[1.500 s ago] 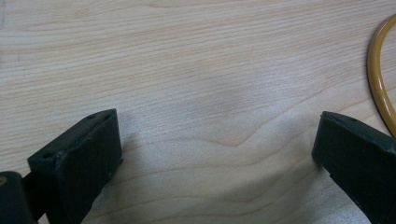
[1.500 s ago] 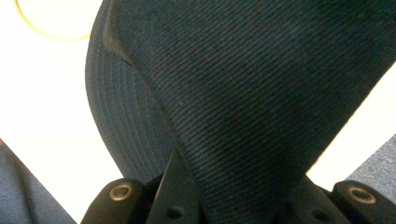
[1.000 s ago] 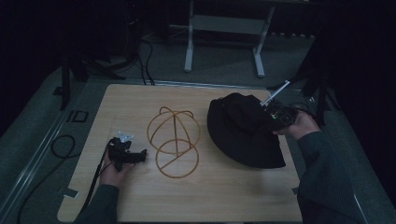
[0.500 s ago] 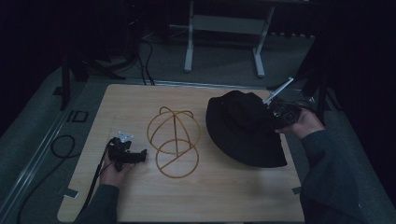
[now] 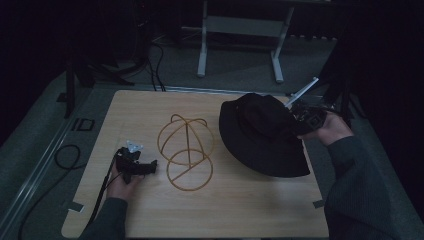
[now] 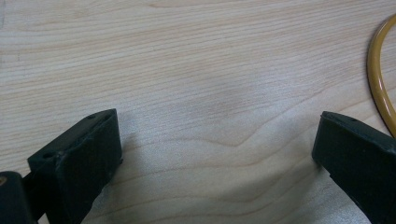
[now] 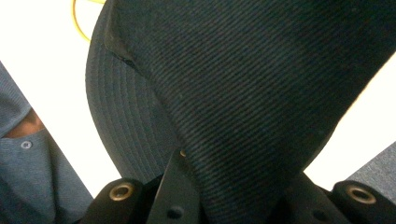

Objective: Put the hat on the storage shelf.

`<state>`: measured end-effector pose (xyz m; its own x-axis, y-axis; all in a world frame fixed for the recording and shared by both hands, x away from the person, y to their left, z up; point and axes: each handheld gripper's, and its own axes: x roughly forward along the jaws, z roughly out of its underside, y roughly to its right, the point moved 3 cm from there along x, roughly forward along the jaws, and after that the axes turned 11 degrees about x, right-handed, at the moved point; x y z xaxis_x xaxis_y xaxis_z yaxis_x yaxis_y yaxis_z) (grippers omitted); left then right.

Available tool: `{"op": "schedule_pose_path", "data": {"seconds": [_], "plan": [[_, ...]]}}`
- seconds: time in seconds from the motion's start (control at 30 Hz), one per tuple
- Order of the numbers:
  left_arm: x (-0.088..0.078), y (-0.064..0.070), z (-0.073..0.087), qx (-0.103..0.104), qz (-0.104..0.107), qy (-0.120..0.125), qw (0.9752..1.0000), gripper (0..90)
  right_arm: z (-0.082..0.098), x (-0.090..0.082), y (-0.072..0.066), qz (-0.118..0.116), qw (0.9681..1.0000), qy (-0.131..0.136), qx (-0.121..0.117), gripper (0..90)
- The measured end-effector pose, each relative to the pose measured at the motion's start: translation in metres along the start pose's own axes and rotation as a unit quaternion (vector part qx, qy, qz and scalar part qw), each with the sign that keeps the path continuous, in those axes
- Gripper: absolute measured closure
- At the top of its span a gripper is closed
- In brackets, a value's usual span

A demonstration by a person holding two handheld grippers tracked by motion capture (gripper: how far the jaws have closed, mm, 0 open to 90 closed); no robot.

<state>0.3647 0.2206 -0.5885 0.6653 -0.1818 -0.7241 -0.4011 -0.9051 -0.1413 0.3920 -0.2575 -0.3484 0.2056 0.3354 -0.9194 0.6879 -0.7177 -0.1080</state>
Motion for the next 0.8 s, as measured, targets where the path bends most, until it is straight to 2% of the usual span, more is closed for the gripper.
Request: {"op": "schedule_pose_path", "data": {"seconds": [0.8], "plan": [[0.0,0.0,0.0,0.0,0.0,0.0,1.0,1.6,-0.002,-0.019,-0.005,-0.011,0.9995,0.021,-0.019,86.5]]}}
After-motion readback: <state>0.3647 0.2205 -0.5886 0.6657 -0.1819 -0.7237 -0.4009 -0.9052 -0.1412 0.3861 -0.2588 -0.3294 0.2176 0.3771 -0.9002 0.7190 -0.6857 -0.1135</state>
